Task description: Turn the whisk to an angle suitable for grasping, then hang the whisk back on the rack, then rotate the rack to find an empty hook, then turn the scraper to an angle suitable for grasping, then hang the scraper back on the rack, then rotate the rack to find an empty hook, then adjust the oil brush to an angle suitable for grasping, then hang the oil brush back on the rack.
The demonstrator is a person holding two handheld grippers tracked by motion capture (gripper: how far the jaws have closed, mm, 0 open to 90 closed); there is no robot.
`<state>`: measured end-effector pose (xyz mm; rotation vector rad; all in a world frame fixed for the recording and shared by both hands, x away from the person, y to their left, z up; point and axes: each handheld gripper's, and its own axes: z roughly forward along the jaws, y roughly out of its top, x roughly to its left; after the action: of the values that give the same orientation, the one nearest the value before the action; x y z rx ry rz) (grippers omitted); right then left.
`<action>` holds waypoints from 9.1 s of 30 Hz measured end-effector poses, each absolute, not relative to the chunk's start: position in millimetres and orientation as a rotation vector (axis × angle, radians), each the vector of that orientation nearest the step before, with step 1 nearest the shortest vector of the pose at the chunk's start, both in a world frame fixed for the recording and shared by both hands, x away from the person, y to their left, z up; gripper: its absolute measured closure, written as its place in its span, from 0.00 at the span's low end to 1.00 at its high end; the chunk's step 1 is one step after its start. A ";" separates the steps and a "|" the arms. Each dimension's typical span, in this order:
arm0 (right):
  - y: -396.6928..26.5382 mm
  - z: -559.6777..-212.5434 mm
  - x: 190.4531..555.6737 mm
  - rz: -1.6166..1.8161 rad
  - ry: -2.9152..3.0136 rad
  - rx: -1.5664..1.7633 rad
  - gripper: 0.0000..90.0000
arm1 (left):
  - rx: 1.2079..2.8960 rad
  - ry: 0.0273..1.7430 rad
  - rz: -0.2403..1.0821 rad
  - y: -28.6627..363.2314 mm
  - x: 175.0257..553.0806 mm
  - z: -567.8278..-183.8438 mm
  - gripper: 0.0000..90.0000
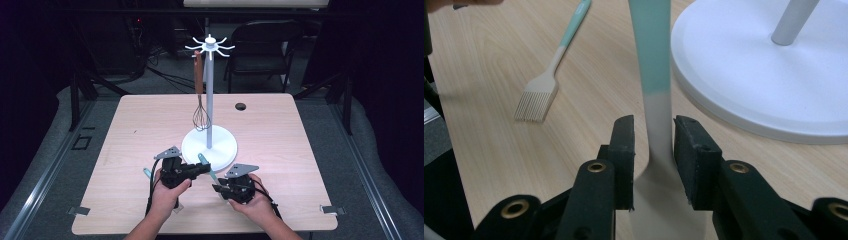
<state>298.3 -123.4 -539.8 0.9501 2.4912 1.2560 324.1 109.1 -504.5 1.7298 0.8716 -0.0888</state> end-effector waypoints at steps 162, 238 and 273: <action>-175.8 -539.9 325.4 1.123 2.347 1.110 0.51 | 1.989 0.959 0.199 141.7 370.8 -431.8 0.68; -153.1 -276.4 411.1 1.571 1.839 0.890 1.00 | 1.890 1.180 0.190 200.7 344.7 -534.7 0.63; -120.3 -260.3 391.4 1.599 1.854 0.761 1.00 | 1.891 1.181 0.191 202.2 345.4 -534.6 0.63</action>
<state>391.4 -120.3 -260.3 0.7611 1.8536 1.5990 345.4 202.2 -534.6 1.8907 1.1807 0.1914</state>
